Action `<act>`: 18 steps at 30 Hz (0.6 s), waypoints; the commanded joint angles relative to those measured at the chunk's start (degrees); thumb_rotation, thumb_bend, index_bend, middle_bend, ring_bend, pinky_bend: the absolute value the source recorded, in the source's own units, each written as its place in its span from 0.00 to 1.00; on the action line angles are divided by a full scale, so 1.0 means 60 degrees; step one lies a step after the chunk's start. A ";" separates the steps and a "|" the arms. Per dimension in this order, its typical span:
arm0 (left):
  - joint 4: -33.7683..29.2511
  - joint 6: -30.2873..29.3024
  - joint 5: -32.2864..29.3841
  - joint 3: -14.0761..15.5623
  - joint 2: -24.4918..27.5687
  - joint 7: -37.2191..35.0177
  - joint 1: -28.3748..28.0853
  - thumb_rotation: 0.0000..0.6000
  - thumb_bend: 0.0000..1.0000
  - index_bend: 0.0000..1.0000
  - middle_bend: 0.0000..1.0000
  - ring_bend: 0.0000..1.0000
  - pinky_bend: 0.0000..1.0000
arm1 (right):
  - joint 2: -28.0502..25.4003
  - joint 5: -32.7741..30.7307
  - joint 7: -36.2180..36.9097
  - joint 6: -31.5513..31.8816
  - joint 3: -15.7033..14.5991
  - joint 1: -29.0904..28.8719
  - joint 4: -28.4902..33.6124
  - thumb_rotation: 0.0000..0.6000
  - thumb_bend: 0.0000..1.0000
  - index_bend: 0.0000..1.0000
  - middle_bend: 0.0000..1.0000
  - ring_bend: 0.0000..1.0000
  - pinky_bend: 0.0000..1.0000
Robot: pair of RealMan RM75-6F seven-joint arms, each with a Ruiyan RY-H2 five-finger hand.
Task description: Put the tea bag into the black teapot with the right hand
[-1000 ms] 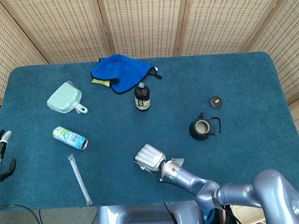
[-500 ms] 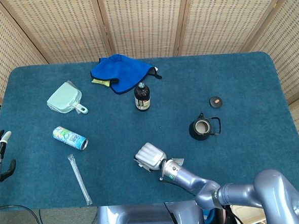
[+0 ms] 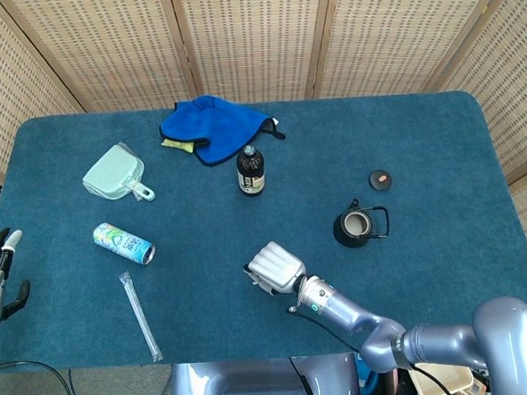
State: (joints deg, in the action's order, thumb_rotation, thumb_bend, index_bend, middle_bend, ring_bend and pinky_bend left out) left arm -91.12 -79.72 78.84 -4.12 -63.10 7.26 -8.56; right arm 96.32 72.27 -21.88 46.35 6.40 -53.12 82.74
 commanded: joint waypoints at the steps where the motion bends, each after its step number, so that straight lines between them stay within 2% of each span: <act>1: -0.0022 -0.0011 0.0005 -0.0003 0.0005 0.0009 0.0001 1.00 0.48 0.00 0.00 0.00 0.00 | -0.0209 0.0088 0.0062 0.0152 -0.0008 0.0109 0.0232 1.00 0.60 0.60 0.89 0.87 0.98; 18: -0.0265 0.0006 0.0165 0.0056 0.0057 0.0188 -0.0048 1.00 0.48 0.00 0.00 0.00 0.00 | -0.2037 0.0625 0.0799 0.1244 0.0128 0.0833 0.1626 1.00 0.61 0.61 0.89 0.87 0.98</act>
State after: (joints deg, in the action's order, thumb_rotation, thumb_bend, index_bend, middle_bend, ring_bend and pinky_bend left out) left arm -92.68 -79.68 79.81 -3.80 -62.78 8.37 -8.84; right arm 85.21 75.56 -17.86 53.07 6.97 -48.74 91.62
